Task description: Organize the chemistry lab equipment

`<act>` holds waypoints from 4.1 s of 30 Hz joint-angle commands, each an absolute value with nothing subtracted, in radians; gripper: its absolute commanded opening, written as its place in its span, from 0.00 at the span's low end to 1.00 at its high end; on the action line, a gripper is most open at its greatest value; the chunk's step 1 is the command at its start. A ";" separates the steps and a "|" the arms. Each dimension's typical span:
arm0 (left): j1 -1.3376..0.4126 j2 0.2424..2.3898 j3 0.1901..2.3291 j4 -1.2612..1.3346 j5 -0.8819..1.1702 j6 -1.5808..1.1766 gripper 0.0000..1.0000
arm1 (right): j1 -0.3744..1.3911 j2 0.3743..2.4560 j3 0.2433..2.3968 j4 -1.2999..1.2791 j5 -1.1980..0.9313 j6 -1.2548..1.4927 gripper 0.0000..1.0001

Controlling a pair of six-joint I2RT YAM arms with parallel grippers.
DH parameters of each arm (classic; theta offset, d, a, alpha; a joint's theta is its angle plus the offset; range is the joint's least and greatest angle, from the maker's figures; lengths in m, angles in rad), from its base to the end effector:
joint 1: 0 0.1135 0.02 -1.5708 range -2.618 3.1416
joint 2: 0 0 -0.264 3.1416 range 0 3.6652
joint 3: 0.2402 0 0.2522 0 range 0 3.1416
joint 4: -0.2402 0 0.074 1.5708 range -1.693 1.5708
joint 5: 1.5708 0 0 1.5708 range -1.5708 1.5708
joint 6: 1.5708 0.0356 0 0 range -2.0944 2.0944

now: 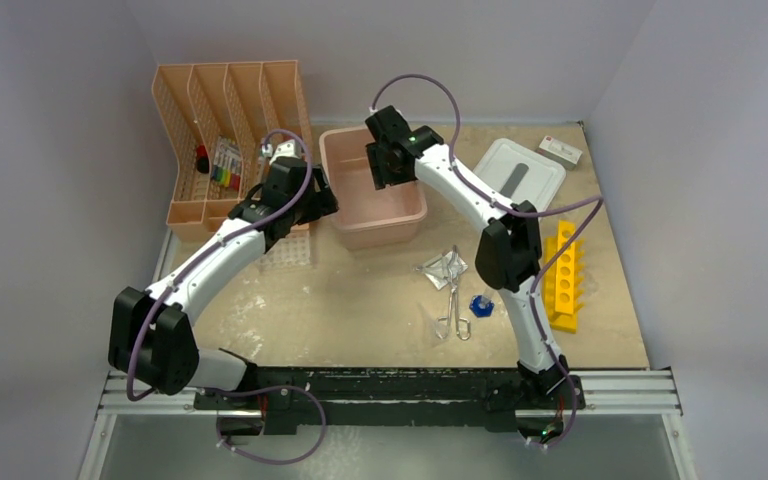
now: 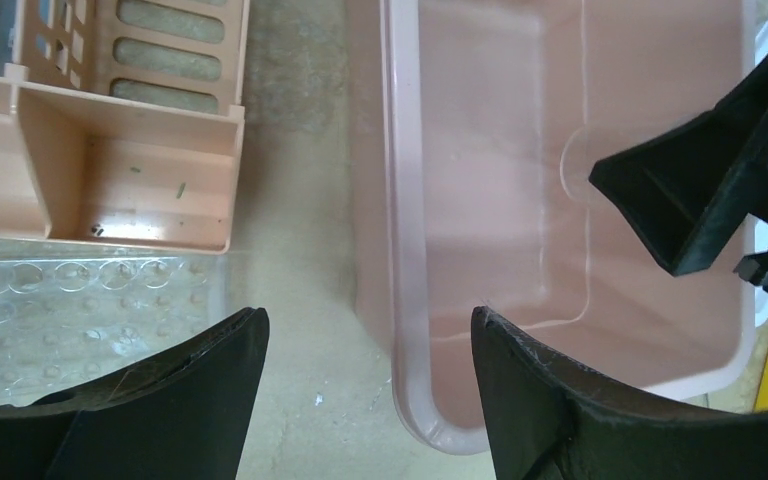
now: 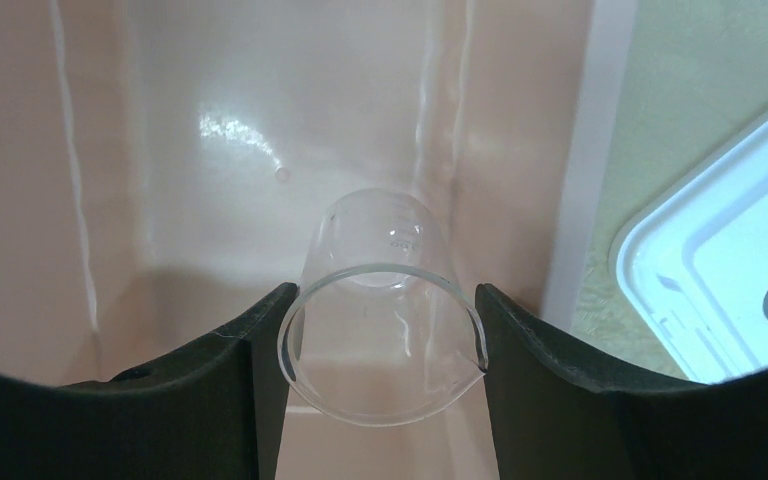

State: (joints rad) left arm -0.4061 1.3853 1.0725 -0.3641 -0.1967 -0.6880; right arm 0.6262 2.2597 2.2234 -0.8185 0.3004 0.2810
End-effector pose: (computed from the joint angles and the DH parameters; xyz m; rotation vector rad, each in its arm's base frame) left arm 0.2855 -0.1152 0.2865 -0.4226 2.2188 -0.3724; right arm 0.4159 0.2878 0.2869 -0.2751 2.3606 0.0662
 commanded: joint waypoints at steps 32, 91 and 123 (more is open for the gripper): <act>-0.398 1.331 1.007 -0.267 -0.127 -0.779 0.73 | 0.572 2.434 2.352 -0.431 0.295 0.022 0.72; -0.400 1.266 1.088 -0.084 0.116 -0.540 0.71 | 0.574 1.204 1.116 -1.057 0.353 0.813 0.59; -0.651 1.333 1.178 0.066 0.418 -0.323 0.70 | 0.379 1.229 1.586 -1.001 -0.099 0.365 0.17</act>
State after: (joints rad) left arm -0.5743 1.2896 1.0786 0.0170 0.3199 -0.4717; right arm 0.3748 1.2316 1.5242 -1.0286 0.0982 0.4297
